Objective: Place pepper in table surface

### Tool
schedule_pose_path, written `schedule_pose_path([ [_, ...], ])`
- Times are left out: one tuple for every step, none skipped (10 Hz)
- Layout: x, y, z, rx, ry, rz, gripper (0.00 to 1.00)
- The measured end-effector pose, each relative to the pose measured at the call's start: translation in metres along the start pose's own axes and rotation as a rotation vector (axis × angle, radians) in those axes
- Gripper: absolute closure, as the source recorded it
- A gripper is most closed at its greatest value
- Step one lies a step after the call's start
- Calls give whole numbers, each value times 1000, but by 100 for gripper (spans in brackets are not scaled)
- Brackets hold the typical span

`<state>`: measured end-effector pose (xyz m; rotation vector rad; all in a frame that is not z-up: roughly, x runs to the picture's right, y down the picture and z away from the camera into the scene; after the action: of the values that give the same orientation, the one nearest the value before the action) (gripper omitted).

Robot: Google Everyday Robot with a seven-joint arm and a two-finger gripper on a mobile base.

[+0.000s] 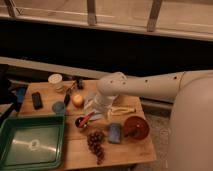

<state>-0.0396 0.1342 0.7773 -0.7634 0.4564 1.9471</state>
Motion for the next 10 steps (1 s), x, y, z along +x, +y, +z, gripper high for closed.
schedule_pose_path([
  [0,6,6,-2,10,-2,20],
  [0,15,15,-6,22,-9,20],
  [-1,20,20,-9,29,-11,20],
  [-4,23,26,-14,36,-6,20],
  [-7,27,31,-22,43,-1,22],
  [-8,30,36,-24,49,-3,29],
  [-6,34,40,-20,54,-12,38],
  [-3,37,42,-17,54,-18,51],
  [-4,34,40,-11,44,-16,60],
  [-3,33,36,-9,33,-17,68],
])
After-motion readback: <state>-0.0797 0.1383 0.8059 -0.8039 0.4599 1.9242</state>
